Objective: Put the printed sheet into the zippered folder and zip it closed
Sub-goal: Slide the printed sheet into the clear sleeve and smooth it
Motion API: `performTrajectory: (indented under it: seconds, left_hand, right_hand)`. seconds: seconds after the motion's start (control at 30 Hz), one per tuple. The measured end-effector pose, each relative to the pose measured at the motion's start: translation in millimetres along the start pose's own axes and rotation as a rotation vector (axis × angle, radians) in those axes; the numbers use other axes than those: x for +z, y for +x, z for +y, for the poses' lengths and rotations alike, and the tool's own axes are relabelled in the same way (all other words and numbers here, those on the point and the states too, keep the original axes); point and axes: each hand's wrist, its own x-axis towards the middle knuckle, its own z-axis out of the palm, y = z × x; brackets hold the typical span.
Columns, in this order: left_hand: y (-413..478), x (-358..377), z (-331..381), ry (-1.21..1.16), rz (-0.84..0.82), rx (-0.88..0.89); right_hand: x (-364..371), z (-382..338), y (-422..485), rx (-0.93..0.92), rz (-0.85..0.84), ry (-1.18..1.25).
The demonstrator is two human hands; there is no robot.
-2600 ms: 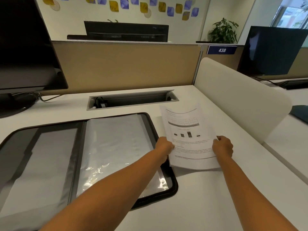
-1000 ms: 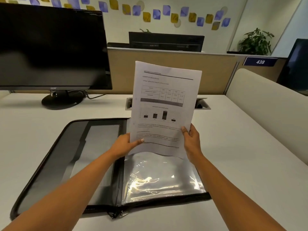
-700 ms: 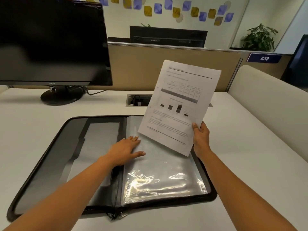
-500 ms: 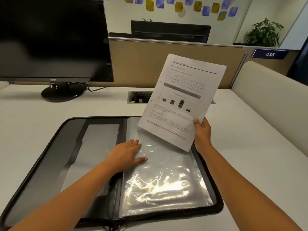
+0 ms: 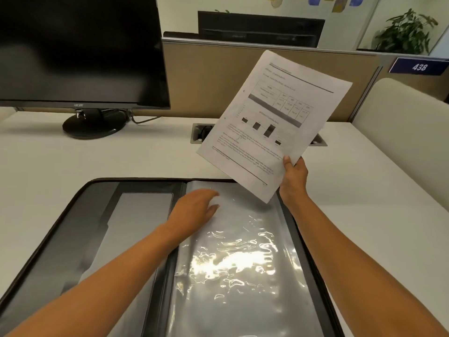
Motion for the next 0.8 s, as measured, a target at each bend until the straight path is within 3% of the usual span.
performTrajectory:
  seconds: [0.27,0.4,0.57,0.8]
  left_hand:
    - [38.8,31.0,3.8,-0.004,-0.239,-0.042]
    - [38.4,38.0,3.6,-0.017,-0.171,-0.017]
    - [46.7,34.3,2.5,-0.025,0.033,-0.054]
    - [66.2,31.5,5.6,-0.120,0.077,-0.174]
  right_hand:
    - [23.2,-2.3,19.6,0.002,-0.003,0.072]
    - [30.2,-3.0,27.5,0.020,-0.008,0.107]
    - [34.2,1.5,35.0,0.035,-0.014,0.160]
    - [44.9,4.3,39.4,0.050,-0.036,0.197]
